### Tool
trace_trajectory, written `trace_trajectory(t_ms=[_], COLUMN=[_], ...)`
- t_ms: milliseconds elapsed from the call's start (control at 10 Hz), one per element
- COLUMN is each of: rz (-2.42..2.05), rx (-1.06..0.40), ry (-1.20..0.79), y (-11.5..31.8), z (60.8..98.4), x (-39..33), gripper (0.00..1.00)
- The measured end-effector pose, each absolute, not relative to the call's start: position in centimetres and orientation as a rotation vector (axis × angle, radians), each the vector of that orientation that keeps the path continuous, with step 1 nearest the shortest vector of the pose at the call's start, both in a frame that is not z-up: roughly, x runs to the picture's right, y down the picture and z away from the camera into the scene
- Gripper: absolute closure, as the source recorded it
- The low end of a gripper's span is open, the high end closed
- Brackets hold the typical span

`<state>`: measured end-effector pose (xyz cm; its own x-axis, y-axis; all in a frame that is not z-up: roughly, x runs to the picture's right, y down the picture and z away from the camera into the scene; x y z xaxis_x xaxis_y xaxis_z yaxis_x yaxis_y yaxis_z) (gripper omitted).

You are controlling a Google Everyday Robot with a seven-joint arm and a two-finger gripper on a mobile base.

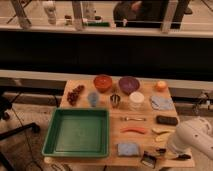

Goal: Place brush in metal cup

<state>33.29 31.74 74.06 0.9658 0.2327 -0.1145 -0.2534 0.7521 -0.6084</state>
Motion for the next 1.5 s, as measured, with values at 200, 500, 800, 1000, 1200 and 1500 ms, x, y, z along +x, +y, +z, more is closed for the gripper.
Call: trace_trajectory(t_ms=[200, 500, 800, 1000, 1200, 1500], rz=[0.256, 0.24, 0.212, 0.19, 0.177, 0.163], rx=[-0.639, -0.612, -0.578, -0.536, -0.501, -0.447], ry=[0.02, -0.005, -0.013, 0.01, 0.025, 0.056], y=[31.3, 30.7, 29.3, 27.9, 26.4, 24.4], z=[73.2, 72.5, 72.2, 71.8, 71.5, 70.6], x=[32.7, 32.2, 31.8, 31.7, 31.7, 32.4], gripper=[1.0, 1.0, 1.0, 1.0, 1.0, 1.0])
